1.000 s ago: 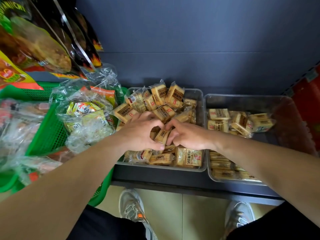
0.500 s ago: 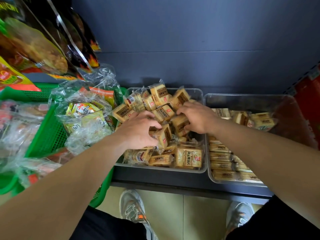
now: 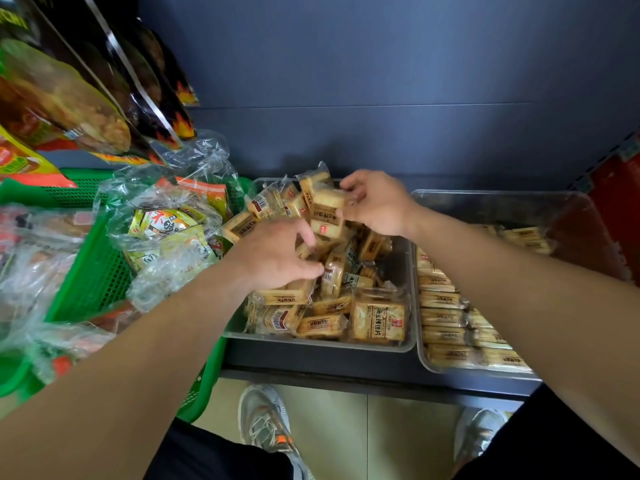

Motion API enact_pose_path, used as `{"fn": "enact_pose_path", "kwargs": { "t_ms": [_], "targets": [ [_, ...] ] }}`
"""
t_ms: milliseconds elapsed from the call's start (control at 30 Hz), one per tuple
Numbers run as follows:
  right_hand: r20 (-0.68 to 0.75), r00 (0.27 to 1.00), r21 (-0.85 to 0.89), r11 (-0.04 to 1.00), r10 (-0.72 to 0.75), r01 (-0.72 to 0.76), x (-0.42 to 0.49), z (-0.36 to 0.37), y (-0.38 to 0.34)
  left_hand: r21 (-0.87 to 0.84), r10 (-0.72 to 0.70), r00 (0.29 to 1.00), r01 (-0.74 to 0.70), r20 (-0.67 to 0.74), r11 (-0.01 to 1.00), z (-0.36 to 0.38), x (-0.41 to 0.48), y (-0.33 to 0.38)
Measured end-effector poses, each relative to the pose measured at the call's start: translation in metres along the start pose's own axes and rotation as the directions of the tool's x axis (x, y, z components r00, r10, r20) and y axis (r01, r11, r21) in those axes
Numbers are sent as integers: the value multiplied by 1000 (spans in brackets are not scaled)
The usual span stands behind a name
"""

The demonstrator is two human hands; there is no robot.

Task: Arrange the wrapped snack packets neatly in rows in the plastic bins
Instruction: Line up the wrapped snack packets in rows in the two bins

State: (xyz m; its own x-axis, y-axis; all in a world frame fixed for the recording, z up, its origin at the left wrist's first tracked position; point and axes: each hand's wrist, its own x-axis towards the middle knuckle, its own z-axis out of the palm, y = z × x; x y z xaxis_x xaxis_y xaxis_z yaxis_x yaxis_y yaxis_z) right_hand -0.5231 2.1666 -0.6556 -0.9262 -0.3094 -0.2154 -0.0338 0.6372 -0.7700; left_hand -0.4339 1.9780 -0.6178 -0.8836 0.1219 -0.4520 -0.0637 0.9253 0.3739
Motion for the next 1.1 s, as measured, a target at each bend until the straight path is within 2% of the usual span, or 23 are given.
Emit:
{"fn": "enact_pose_path", "kwargs": {
  "t_ms": [67,133,200,267,333,433,500,567,733,967,1100],
  "targets": [
    [34,999,98,995,-4,0,5,8,-3,-146,-43,979,14,-198,989,-3,5,2],
    [65,998,209,978,-5,-9,4,8,0,-73,-8,951,-15,-308,997,-4,13,3],
    [74,997,186,982,1,-14,-1,5,8,33,38,981,-32,-190,999,-1,19,5],
    [75,997,21,1000,5,-7,-10,0,18,107,17,1000,-15,-20,994,7,22,9],
    [179,983,-158,988,31,-2,-20,-4,27,159,-4,999,-1,33,987,13,26,9],
    [411,903,-383,923,128,43,-29,2,31,162,-1,1000,2,-11,987,17,30,6],
    [464,875,-438,895,140,89,-31,10,31,139,7,999,-1,-48,990,22,29,4],
    [479,865,-472,874,148,111,-29,16,32,112,17,998,-11,-54,994,30,28,5],
    [477,866,-528,836,147,149,-24,21,37,242,57,993,-30,-105,970,44,24,10],
    [500,850,-589,785,165,194,-20,34,44,178,32,984,-1,-176,984,29,21,-6],
    [531,815,-629,752,231,197,-21,35,39,164,57,977,-23,-205,986,27,19,-9]
  ]
}}
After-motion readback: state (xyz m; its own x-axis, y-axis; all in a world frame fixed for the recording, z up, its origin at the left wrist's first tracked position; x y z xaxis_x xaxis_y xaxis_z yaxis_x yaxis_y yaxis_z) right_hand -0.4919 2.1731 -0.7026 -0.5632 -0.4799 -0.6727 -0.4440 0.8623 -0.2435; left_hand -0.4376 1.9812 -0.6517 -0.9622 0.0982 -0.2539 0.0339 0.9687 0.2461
